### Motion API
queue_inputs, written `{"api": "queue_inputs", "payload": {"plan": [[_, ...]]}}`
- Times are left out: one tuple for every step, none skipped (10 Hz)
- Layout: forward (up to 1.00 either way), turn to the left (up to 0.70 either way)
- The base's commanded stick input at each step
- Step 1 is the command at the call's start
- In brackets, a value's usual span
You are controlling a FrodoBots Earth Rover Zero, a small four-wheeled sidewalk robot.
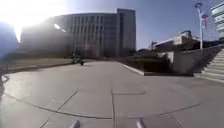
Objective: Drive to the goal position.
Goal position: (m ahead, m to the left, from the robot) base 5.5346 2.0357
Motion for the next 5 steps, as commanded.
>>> {"api": "queue_inputs", "payload": {"plan": [[0.7, 0.0], [0.7, 0.0], [0.7, 0.0], [0.7, 0.0], [0.7, 0.0]]}}
